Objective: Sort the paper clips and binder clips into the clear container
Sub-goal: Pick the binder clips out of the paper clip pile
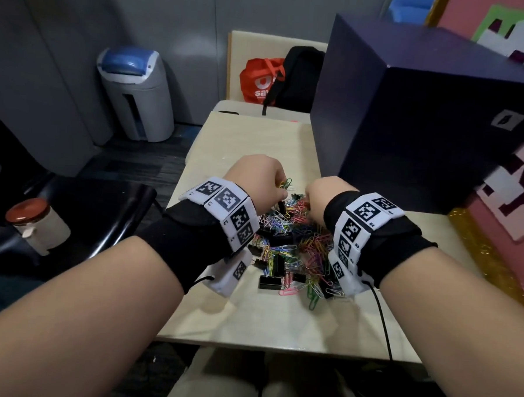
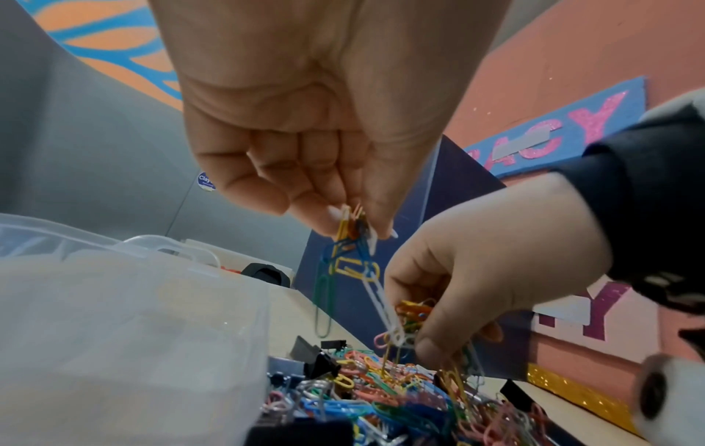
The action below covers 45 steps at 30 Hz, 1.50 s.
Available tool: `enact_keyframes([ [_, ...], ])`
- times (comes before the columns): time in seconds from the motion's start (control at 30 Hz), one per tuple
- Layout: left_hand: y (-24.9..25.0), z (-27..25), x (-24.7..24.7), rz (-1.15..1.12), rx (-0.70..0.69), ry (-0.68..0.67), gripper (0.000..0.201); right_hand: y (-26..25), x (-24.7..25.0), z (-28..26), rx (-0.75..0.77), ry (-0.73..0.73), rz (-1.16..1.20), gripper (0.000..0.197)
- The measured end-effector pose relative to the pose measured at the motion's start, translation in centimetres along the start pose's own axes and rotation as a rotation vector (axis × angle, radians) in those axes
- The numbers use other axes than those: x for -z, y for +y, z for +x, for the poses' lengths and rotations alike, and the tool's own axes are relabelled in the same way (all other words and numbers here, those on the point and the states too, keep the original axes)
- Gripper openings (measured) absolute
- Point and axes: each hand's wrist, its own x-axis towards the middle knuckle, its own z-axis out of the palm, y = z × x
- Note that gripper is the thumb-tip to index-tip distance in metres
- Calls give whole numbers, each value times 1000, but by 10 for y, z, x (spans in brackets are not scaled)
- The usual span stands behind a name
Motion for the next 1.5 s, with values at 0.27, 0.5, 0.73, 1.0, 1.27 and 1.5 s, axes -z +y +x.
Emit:
enact_keyframes([
  [0.27,-10,-2,13,-23,70,49,24,-7,23,2,0,83,112,32],
  [0.5,-23,-10,20,-22,153,112,28,-28,8,0,83,286,567,22],
  [0.73,-44,-21,21,20,313,128,27,-58,0,-5,199,380,729,23],
  [1.0,-54,-24,10,-33,389,104,26,-68,-6,2,227,266,763,43],
  [1.27,-47,-20,10,3,251,-31,32,-23,-5,8,47,240,499,33],
  [1.5,-13,-20,-14,259,65,-274,29,8,-27,6,-20,-92,175,56],
])
